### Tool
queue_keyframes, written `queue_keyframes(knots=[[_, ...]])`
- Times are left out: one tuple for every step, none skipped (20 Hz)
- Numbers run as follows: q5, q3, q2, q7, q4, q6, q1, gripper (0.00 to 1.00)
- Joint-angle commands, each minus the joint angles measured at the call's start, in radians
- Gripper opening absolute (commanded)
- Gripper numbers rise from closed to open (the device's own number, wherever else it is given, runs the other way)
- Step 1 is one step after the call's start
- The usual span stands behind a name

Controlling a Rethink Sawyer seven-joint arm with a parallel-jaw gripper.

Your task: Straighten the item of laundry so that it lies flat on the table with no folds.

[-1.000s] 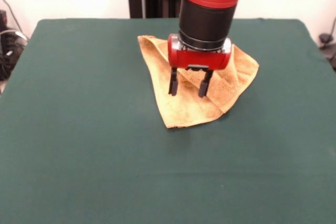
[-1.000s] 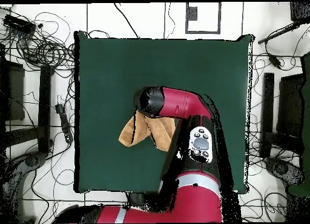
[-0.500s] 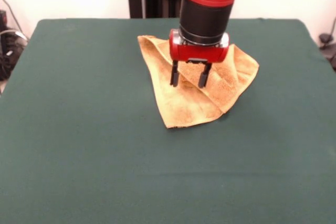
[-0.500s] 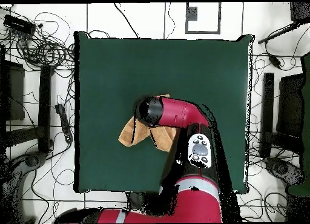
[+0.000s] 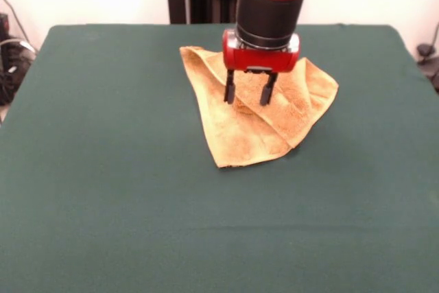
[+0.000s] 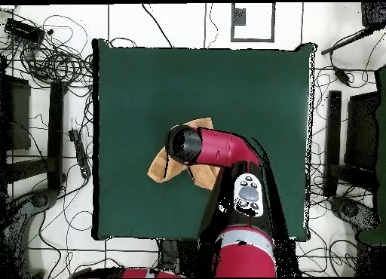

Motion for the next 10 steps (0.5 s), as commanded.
queue_keyframes(knots=[[0.006,0.055,0.02,0.216,0.133,-0.088,0.038,1.0],[0.006,0.053,0.02,0.214,0.131,-0.086,0.039,1.0],[0.008,0.052,0.019,0.213,0.13,-0.085,0.04,1.0],[0.009,0.051,0.022,0.212,0.124,-0.082,0.042,1.0],[0.01,0.051,0.023,0.208,0.121,-0.078,0.043,1.0],[0.011,0.05,0.024,0.207,0.119,-0.076,0.043,1.0],[0.013,0.05,0.025,0.207,0.117,-0.074,0.043,1.0],[0.013,0.05,0.021,0.205,0.122,-0.076,0.043,1.0],[0.014,0.05,0.019,0.205,0.124,-0.074,0.042,1.0],[0.013,0.053,0.015,0.204,0.132,-0.077,0.041,1.0]])
